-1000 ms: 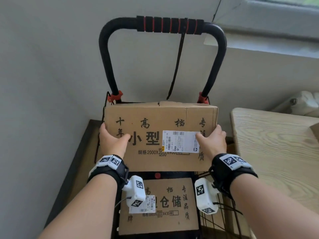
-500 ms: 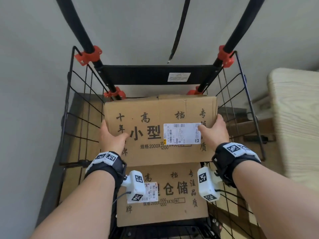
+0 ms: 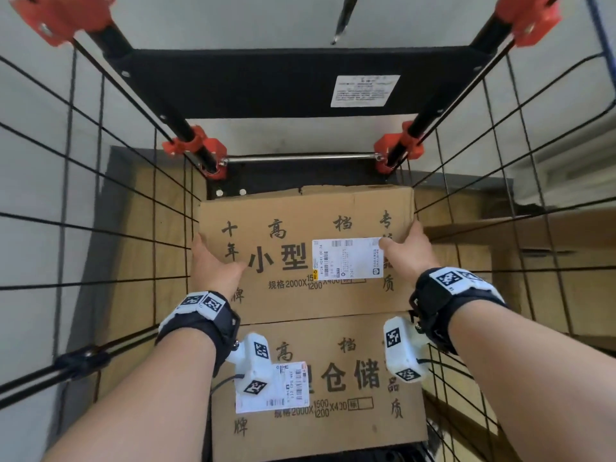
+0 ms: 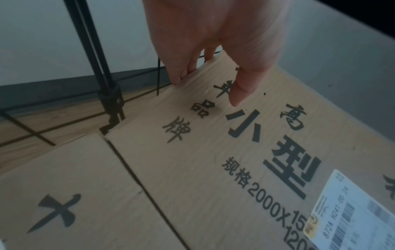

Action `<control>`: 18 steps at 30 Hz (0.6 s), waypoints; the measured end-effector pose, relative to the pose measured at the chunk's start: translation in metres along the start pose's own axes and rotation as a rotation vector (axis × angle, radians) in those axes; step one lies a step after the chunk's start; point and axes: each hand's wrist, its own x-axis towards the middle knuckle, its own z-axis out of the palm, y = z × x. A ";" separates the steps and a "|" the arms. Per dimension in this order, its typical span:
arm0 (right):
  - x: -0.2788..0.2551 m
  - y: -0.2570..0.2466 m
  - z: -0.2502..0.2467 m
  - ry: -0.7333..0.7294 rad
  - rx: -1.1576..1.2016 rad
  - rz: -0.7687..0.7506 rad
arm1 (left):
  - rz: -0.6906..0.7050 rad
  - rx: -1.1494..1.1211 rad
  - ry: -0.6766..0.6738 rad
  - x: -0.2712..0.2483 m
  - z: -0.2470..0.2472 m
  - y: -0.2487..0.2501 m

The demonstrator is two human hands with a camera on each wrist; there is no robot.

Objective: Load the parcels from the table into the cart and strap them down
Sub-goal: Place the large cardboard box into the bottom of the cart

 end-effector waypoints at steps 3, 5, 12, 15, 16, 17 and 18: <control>0.012 0.010 0.012 -0.055 -0.052 0.019 | -0.025 0.031 -0.018 0.009 0.006 -0.013; 0.018 0.017 0.019 -0.092 -0.074 0.036 | -0.023 0.048 -0.027 0.014 0.009 -0.019; 0.024 0.029 0.032 -0.131 -0.081 0.041 | -0.028 0.079 -0.003 0.012 0.016 -0.023; 0.024 0.029 0.034 -0.119 -0.100 0.052 | -0.037 0.073 -0.001 0.009 0.017 -0.024; 0.024 0.029 0.035 -0.116 -0.097 0.057 | -0.046 0.070 -0.003 0.010 0.017 -0.025; 0.023 0.030 0.035 -0.110 -0.096 0.053 | -0.058 0.069 -0.007 0.010 0.017 -0.026; 0.022 0.030 0.035 -0.105 -0.100 0.045 | -0.065 0.073 -0.012 0.011 0.017 -0.027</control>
